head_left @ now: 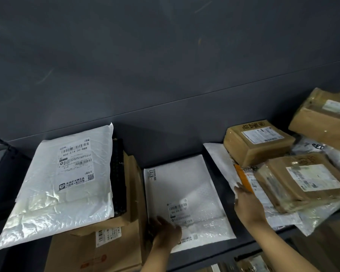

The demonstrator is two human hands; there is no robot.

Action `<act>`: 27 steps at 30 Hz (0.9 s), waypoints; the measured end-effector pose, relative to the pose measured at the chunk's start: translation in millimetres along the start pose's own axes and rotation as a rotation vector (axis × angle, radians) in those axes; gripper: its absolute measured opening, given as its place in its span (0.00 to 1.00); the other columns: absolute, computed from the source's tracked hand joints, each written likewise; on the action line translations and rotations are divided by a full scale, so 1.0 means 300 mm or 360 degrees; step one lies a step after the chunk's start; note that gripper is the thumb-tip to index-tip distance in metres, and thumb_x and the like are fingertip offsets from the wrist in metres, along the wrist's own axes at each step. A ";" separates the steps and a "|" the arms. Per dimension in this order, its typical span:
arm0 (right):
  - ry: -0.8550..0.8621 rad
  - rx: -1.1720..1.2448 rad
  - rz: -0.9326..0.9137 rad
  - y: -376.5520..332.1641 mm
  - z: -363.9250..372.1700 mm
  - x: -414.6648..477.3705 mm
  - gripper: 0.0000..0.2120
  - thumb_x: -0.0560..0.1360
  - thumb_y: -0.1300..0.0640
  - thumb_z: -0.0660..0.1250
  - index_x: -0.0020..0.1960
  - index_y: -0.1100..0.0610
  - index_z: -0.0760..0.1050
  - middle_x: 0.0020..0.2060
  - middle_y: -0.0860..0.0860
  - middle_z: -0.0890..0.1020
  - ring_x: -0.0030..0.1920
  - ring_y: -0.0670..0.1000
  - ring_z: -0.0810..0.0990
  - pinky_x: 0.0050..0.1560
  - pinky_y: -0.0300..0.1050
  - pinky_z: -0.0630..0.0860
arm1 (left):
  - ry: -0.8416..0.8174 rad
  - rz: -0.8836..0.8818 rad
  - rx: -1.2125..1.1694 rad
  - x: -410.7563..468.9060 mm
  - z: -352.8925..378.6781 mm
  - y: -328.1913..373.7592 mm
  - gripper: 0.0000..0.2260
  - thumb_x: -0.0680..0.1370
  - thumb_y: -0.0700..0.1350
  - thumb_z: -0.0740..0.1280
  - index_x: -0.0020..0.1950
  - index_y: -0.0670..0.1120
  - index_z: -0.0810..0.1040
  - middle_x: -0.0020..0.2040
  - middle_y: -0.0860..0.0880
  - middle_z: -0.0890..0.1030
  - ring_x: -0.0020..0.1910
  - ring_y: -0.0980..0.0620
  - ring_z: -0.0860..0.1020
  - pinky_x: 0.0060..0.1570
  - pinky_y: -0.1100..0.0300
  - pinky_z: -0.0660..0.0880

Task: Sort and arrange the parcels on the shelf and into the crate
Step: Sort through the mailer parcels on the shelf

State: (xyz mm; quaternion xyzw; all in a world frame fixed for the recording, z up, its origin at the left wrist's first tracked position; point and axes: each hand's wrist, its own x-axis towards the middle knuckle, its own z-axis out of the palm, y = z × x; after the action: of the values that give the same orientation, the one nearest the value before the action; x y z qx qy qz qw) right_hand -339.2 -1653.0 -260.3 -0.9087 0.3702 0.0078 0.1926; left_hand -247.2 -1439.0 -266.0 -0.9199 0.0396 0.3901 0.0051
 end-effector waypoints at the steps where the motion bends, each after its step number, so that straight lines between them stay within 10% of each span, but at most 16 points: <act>1: 0.0012 0.0049 0.0040 -0.002 -0.028 0.003 0.24 0.76 0.66 0.60 0.71 0.59 0.67 0.73 0.52 0.67 0.70 0.52 0.69 0.64 0.42 0.69 | -0.0021 0.0010 -0.0032 -0.003 -0.007 0.004 0.34 0.82 0.56 0.50 0.77 0.35 0.40 0.77 0.34 0.40 0.77 0.34 0.43 0.74 0.44 0.46; 7: 0.0205 0.0343 0.0103 -0.052 -0.157 -0.036 0.23 0.75 0.68 0.60 0.69 0.56 0.71 0.66 0.53 0.75 0.59 0.57 0.77 0.53 0.46 0.75 | -0.0002 0.0547 -0.0583 -0.063 -0.086 0.145 0.39 0.79 0.63 0.56 0.79 0.42 0.44 0.79 0.42 0.44 0.78 0.42 0.44 0.75 0.48 0.49; 11: 0.0425 0.0286 -0.0055 -0.108 -0.204 -0.126 0.21 0.75 0.66 0.62 0.67 0.55 0.74 0.62 0.54 0.78 0.56 0.56 0.80 0.46 0.43 0.74 | -0.0559 0.0804 -0.1471 -0.162 -0.173 0.314 0.41 0.74 0.65 0.63 0.79 0.49 0.50 0.77 0.48 0.60 0.74 0.45 0.63 0.70 0.49 0.63; 14: 0.0432 0.0263 -0.0285 -0.161 -0.217 -0.211 0.23 0.73 0.66 0.64 0.67 0.55 0.74 0.65 0.51 0.77 0.62 0.53 0.77 0.56 0.46 0.76 | -0.0873 0.0936 -0.2045 -0.212 -0.211 0.392 0.29 0.75 0.55 0.69 0.72 0.47 0.64 0.63 0.44 0.77 0.62 0.43 0.77 0.57 0.48 0.76; 19: 0.0369 0.0491 -0.0626 -0.177 -0.214 -0.295 0.12 0.73 0.59 0.68 0.55 0.49 0.80 0.59 0.45 0.80 0.62 0.48 0.74 0.61 0.51 0.72 | -0.0510 0.0963 -0.2141 -0.216 -0.237 0.346 0.16 0.75 0.34 0.64 0.62 0.42 0.74 0.49 0.43 0.84 0.47 0.44 0.83 0.42 0.56 0.79; 24: 0.0729 0.1495 0.0113 -0.141 -0.297 -0.249 0.17 0.71 0.57 0.73 0.55 0.50 0.70 0.58 0.48 0.74 0.61 0.55 0.73 0.59 0.54 0.72 | -0.0701 0.1090 -0.2184 -0.191 -0.332 0.209 0.21 0.65 0.37 0.71 0.58 0.44 0.78 0.49 0.42 0.85 0.46 0.44 0.84 0.40 0.56 0.80; 27: 0.0215 0.2086 0.0486 -0.117 -0.361 -0.199 0.35 0.67 0.50 0.75 0.68 0.57 0.65 0.60 0.53 0.76 0.58 0.59 0.78 0.58 0.62 0.75 | -0.0760 0.1060 -0.2090 -0.180 -0.384 0.163 0.27 0.60 0.37 0.74 0.60 0.45 0.77 0.50 0.43 0.85 0.47 0.44 0.84 0.40 0.55 0.80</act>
State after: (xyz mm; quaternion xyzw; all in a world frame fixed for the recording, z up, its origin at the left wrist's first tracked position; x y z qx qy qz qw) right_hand -372.7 -1628.6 -138.5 -0.5400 0.4339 -0.2479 0.6772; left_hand -205.6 -1488.6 -146.1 -0.5649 0.0727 0.5023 -0.6506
